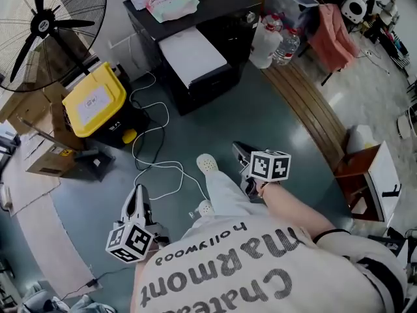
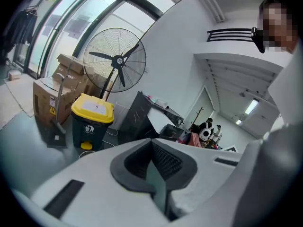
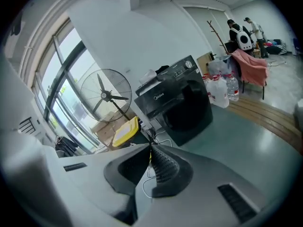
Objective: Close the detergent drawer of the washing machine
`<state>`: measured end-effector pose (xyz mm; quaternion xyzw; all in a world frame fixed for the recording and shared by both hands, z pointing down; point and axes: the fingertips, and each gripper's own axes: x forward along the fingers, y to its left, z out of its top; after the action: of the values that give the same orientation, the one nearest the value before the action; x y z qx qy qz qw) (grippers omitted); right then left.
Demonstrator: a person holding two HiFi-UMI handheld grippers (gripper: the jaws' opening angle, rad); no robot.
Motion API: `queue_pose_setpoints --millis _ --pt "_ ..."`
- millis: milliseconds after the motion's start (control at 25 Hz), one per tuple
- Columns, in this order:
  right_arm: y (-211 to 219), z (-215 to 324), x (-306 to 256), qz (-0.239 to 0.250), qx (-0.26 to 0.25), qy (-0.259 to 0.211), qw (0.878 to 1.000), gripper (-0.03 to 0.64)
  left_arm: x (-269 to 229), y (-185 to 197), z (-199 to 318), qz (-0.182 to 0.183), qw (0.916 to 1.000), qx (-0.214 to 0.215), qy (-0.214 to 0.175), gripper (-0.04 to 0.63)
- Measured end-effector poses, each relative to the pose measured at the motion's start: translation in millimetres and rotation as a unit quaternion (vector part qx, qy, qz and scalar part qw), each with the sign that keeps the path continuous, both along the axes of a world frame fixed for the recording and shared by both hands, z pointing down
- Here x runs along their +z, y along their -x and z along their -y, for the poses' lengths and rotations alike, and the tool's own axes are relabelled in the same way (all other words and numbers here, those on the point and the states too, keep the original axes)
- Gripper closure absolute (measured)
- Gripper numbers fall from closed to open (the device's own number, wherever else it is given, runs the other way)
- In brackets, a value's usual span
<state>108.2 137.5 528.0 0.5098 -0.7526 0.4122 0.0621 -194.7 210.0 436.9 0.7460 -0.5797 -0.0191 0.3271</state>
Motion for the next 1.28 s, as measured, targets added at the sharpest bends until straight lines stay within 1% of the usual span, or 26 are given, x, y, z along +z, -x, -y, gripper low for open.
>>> queue_pose_setpoints --millis 120,240,320,440,520,560,600,640,680,800,1040,1280 --pt "3.6 13.2 3.0 0.009 0.006 0.007 1.0 0.584 -11.5 10.9 9.1 -0.002 0.9998 -0.017 -0.011 0.588" --pt "7.9 35.0 -0.6 0.028 0.017 0.002 0.999 0.584 -22.4 20.7 21.7 0.001 0.9994 -0.026 -0.021 0.588" --pt "10.1 51.9 -6.5 0.045 0.021 -0.011 0.999 0.584 -26.5 26.8 30.5 0.004 0.9991 -0.034 -0.026 0.588" --pt "12.7 78.0 -22.1 0.077 0.021 -0.048 0.996 0.581 -30.2 32.9 41.8 0.008 0.9983 -0.05 -0.028 0.588" --pt "15.8 94.3 -28.3 0.097 0.018 -0.064 0.993 0.58 -33.5 34.7 49.2 0.016 0.998 -0.055 -0.028 0.588" --pt "17.9 100.8 -29.0 0.105 0.015 -0.067 0.992 0.572 -36.0 35.1 52.7 0.02 0.9978 -0.056 -0.028 0.588" --pt "20.5 106.4 -28.5 0.112 0.01 -0.066 0.992 0.533 -38.9 35.6 56.4 0.024 0.9976 -0.058 -0.029 0.588" --pt "22.9 111.3 -26.7 0.117 0.005 -0.062 0.991 0.473 -41.8 36.4 60.4 0.027 0.9974 -0.06 -0.03 0.588" --pt "25.1 115.7 -23.6 0.121 0.001 -0.056 0.991 0.451 -44.1 37.9 64.3 0.029 0.997 -0.064 -0.031 0.588" --pt "28.1 128.2 -9.4 0.134 0.003 -0.037 0.99 0.451 -44.6 44.3 72.7 0.032 0.996 -0.079 -0.027 0.588" --pt "20.0 156.3 24.1 0.189 0.045 0.019 0.981 0.436 -28.2 49.1 88.8 0.031 0.9946 -0.099 0.002 0.588" --pt "23.6 176.9 56.5 0.201 0.052 0.055 0.977 0.436 -23.3 47.7 112.4 0.039 0.9942 -0.099 0.016 0.588"
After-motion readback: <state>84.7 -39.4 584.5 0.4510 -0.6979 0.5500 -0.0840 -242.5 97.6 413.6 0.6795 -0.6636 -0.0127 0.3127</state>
